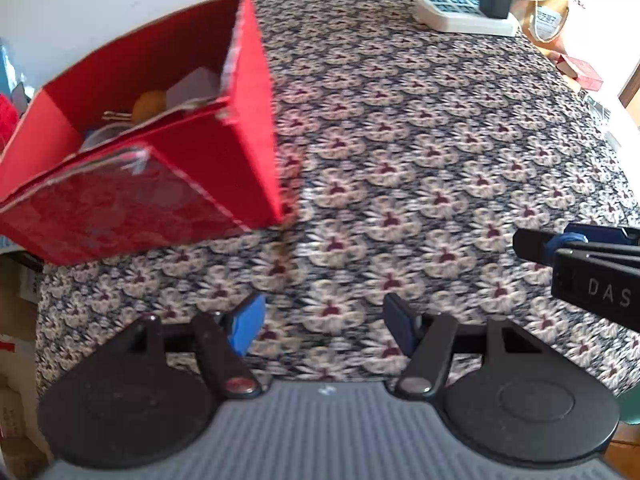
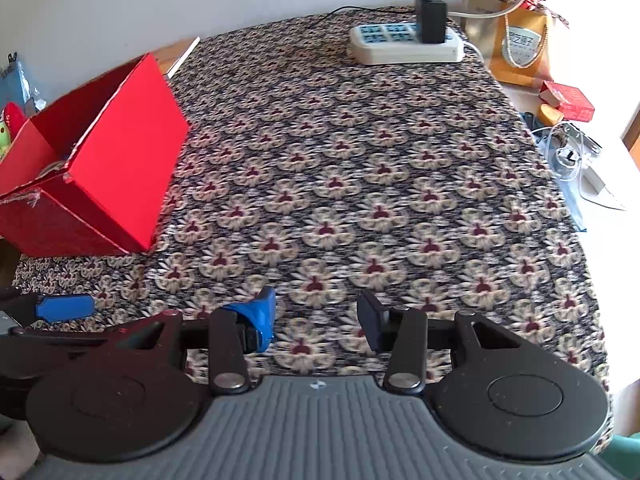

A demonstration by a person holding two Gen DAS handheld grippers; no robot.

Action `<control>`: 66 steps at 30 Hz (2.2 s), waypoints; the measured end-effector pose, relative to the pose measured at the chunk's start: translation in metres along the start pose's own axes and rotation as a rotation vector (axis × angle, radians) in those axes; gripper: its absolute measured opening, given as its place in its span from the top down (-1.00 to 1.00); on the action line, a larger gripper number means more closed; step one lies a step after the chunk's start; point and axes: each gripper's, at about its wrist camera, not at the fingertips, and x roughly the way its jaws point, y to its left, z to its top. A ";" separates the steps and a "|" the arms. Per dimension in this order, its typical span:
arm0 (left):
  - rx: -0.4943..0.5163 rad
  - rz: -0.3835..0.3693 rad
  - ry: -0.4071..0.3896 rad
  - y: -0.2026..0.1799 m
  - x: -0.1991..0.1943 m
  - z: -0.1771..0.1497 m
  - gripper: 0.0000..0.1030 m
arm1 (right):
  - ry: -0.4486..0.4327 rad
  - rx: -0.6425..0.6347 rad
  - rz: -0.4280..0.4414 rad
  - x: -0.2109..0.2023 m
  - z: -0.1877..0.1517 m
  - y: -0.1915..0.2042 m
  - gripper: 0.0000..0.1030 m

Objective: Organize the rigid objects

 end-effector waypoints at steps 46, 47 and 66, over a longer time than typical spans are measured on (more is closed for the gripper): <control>-0.061 0.074 -0.240 0.244 -0.044 0.045 -0.27 | -0.131 -0.035 0.036 -0.001 0.061 0.216 0.42; -0.063 0.083 -0.243 0.245 -0.042 0.048 -0.27 | -0.132 -0.036 0.039 -0.001 0.062 0.215 0.42; -0.081 0.097 -0.206 0.236 -0.019 0.068 -0.27 | -0.144 -0.011 0.032 0.016 0.071 0.203 0.42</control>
